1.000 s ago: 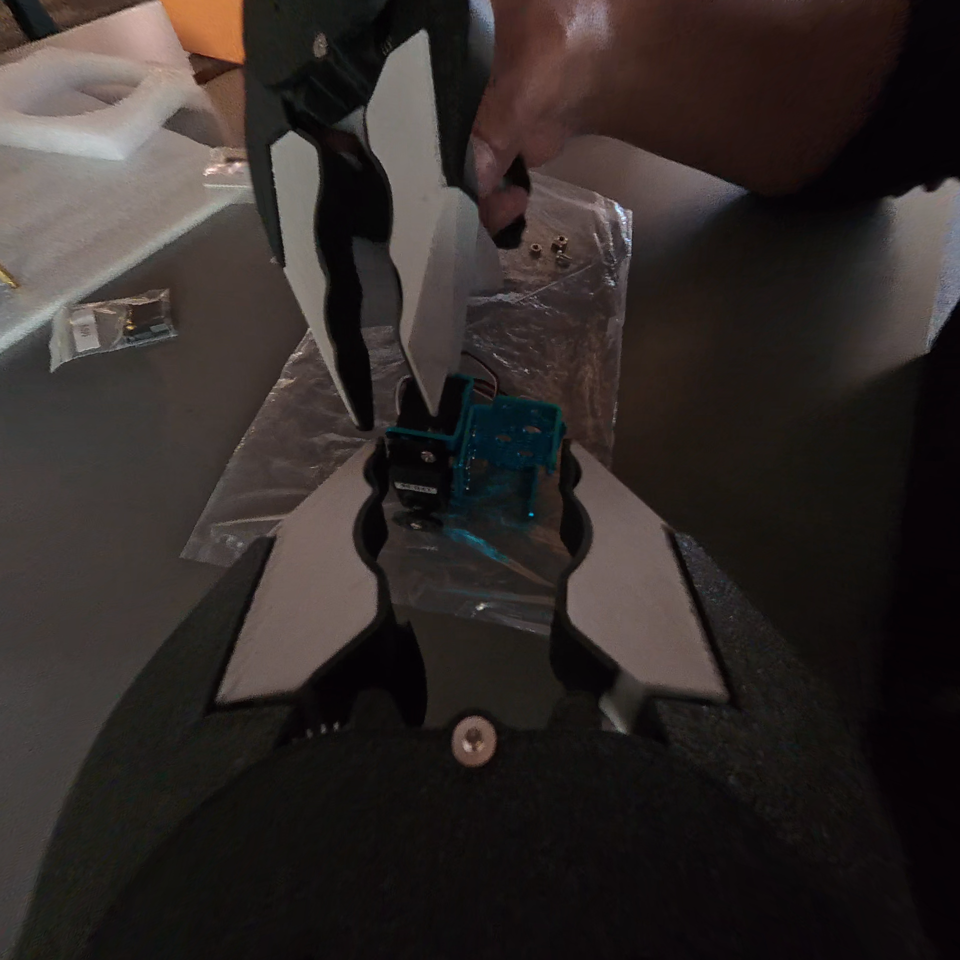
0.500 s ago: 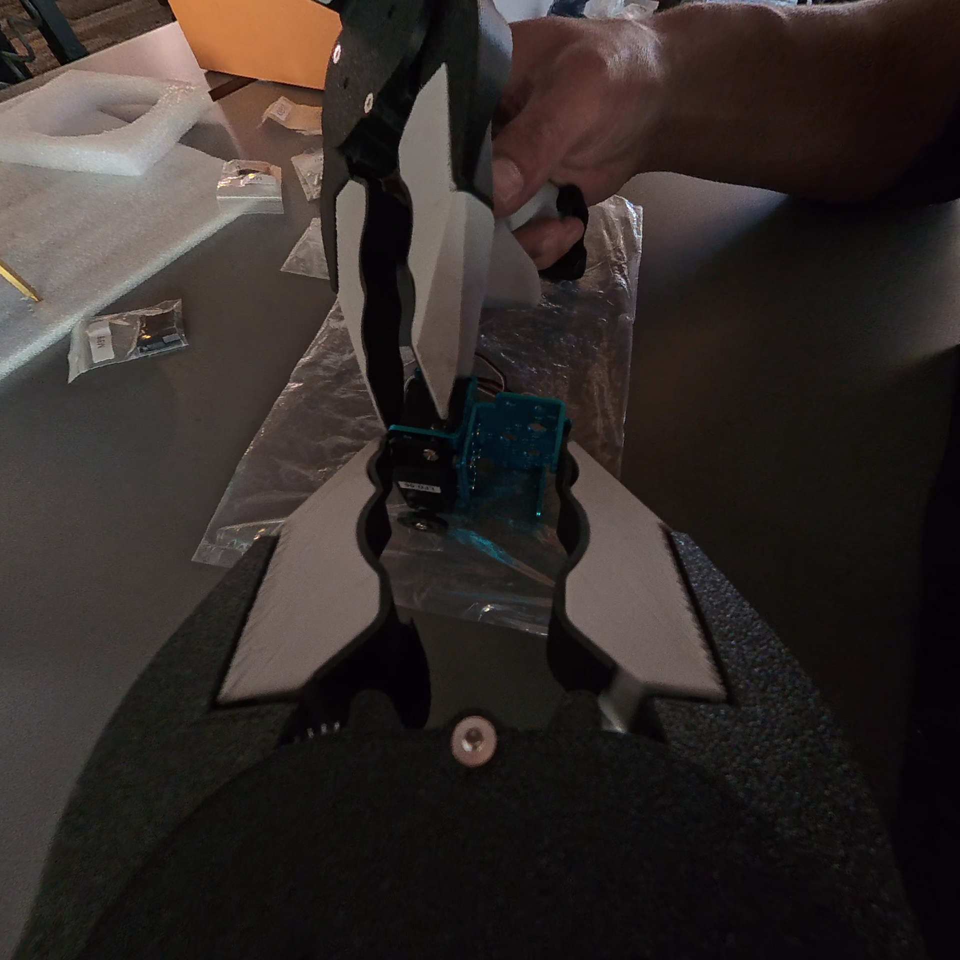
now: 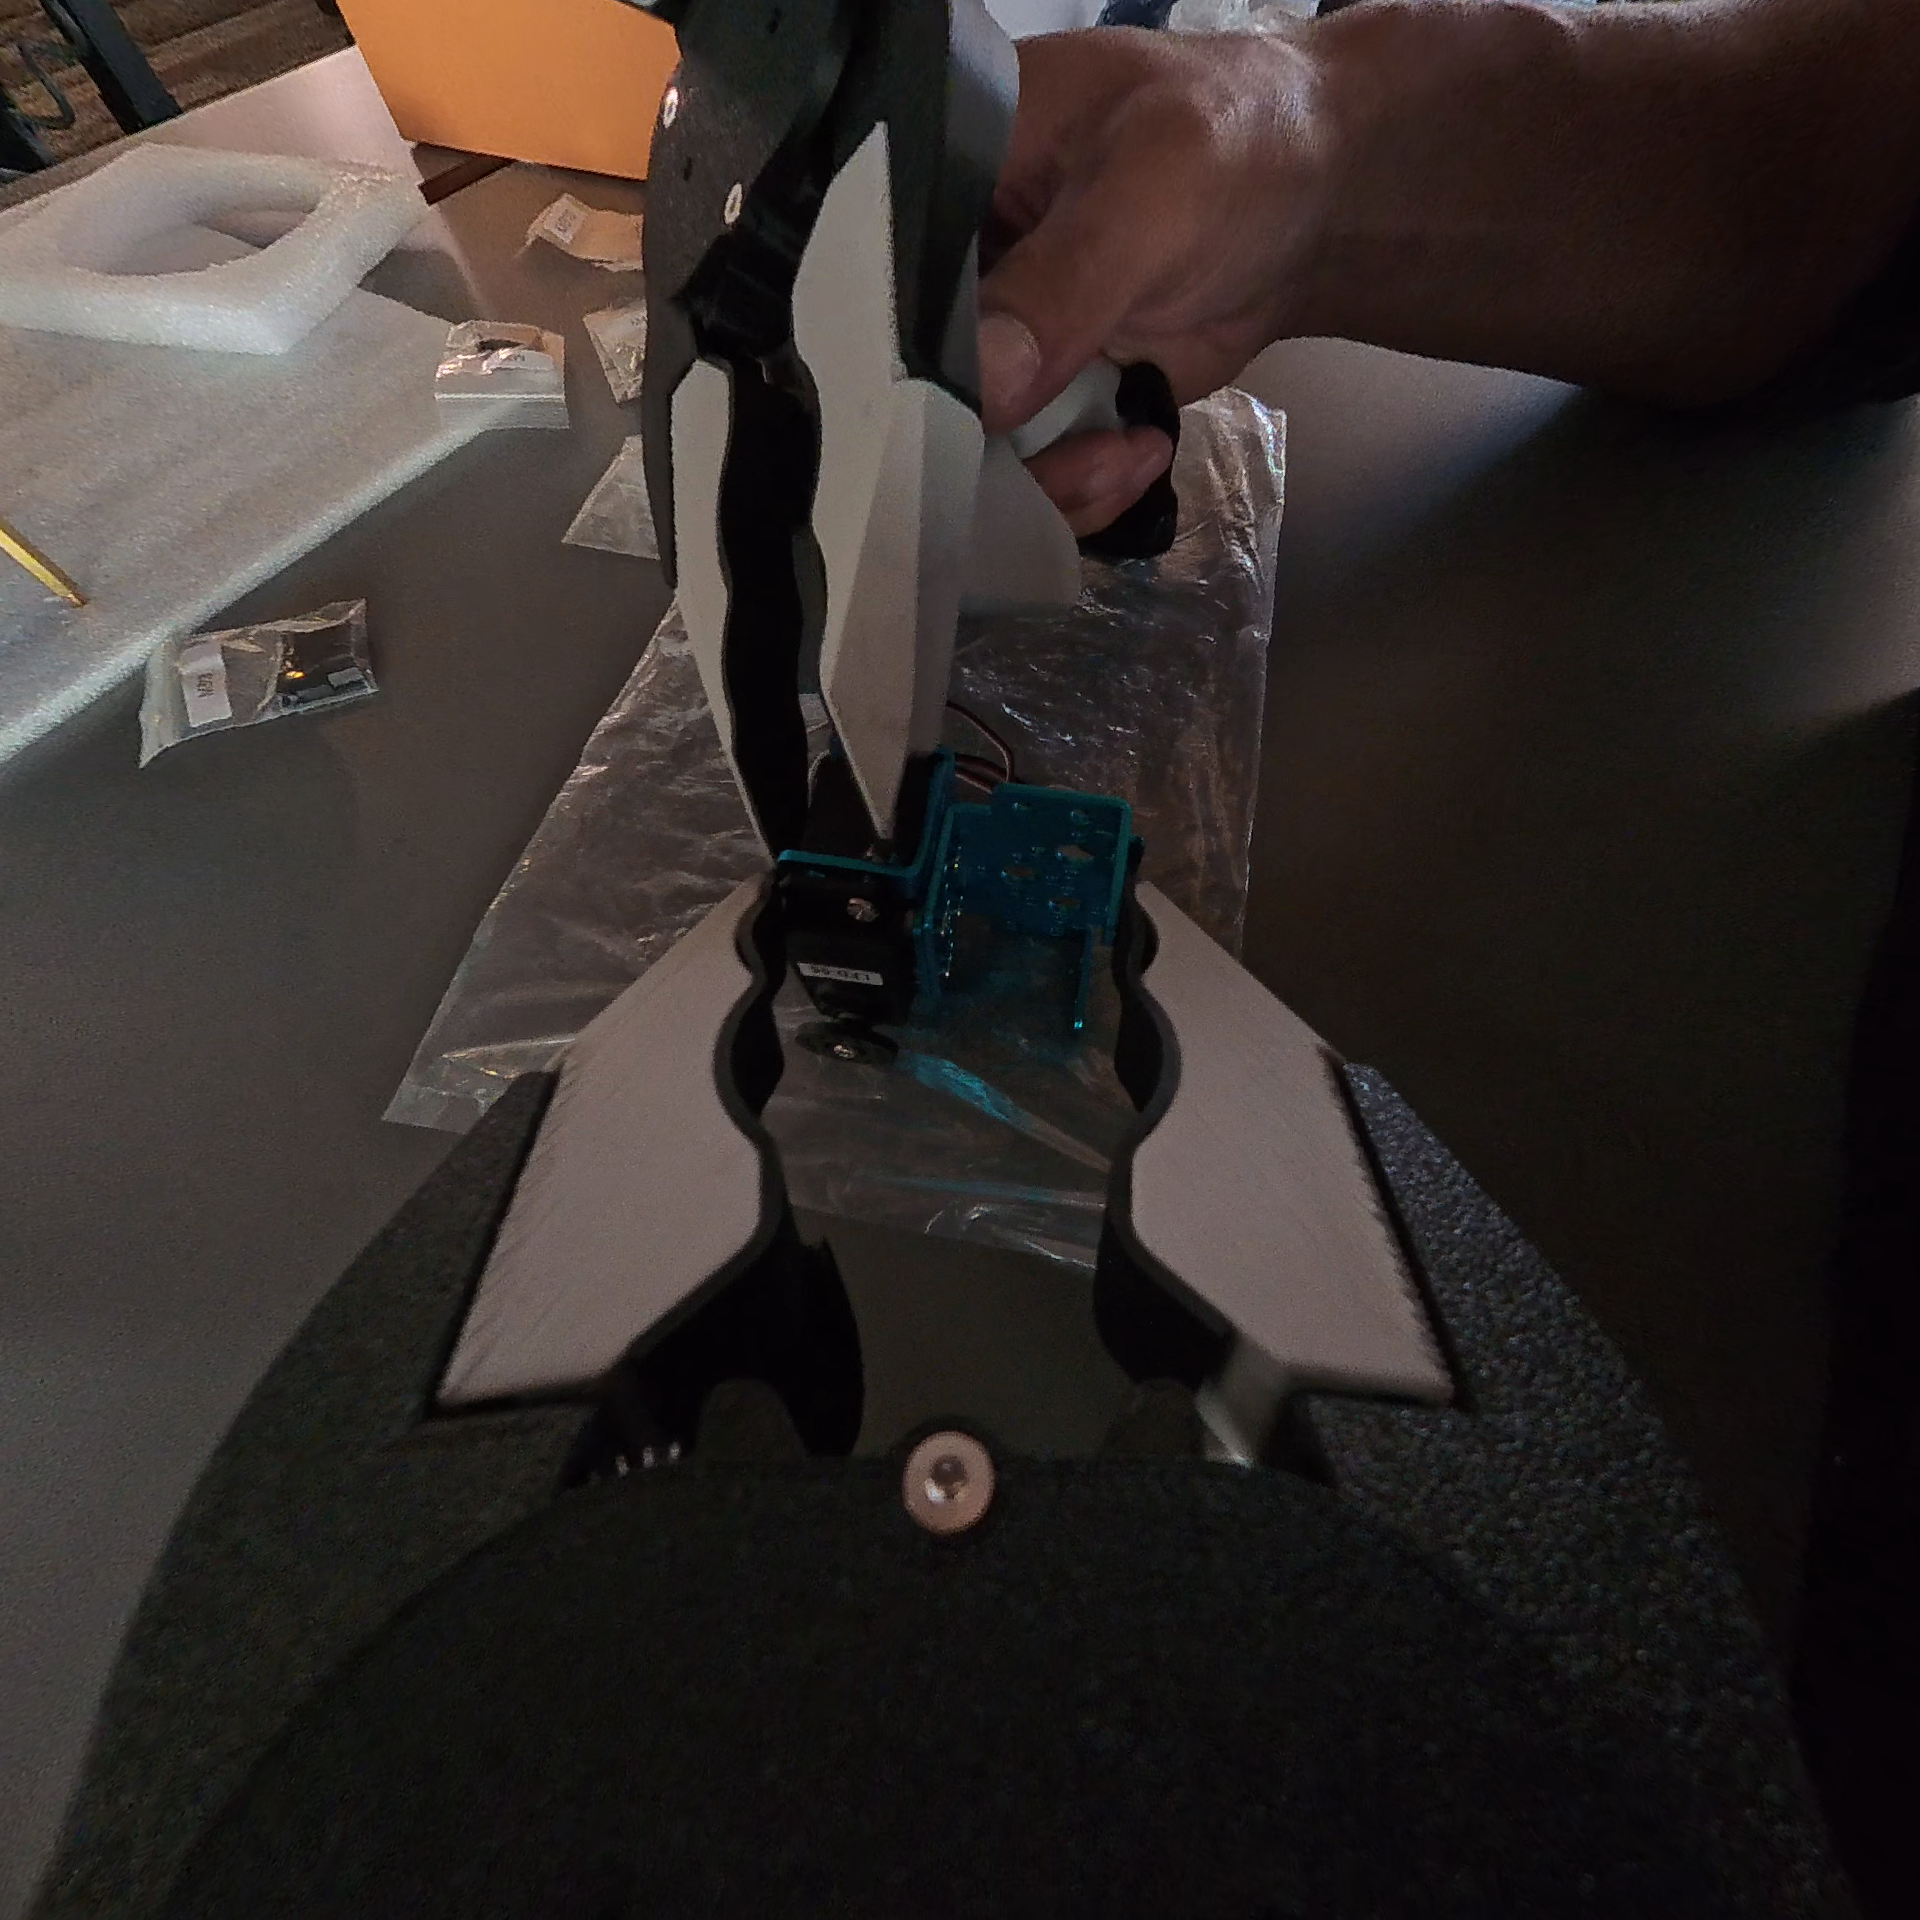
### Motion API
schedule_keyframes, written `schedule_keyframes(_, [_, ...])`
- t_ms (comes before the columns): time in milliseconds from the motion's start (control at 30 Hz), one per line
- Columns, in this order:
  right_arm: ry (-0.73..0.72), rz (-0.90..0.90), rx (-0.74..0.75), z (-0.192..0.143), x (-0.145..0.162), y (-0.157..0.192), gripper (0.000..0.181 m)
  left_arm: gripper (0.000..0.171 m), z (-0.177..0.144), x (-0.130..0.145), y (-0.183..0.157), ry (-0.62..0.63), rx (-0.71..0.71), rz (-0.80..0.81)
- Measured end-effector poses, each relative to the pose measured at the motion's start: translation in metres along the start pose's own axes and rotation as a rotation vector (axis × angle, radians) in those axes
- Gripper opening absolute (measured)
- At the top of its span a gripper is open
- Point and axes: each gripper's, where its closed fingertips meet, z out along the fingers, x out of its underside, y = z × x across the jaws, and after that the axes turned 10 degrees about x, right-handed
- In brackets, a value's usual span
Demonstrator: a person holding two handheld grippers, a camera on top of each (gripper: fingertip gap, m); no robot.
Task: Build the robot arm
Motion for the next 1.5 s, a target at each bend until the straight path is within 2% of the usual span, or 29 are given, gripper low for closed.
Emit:
schedule_keyframes(467, [-0.001,0.033,-0.024,0.0008,-0.0011,-0.002,0.02,0.064,-0.0005,0.0001,0.0002,0.001,-0.005,0.0])
schedule_keyframes(700, [0.002,0.008,-0.066,-0.0014,-0.0002,0.0043,0.033,0.064,-0.0006,0.0001,-0.0002,0.001,-0.003,0.0])
schedule_keyframes(867, [0.009,0.015,-0.094,-0.0012,-0.0001,0.0008,0.025,0.064,-0.0006,0.0002,-0.0005,0.001,-0.002,0.001])
schedule_keyframes(1033, [0.028,-0.047,-0.074,-0.0005,0.0012,-0.0027,0.018,0.064,-0.0004,0.0002,-0.0007,0.0,0.003,-0.002])
schedule_keyframes(1500, [0.019,-0.26,0.008,0.0009,0.0021,-0.0044,0.02,0.064,-0.0011,0.001,-0.0005,0.003,-0.001,-0.002])
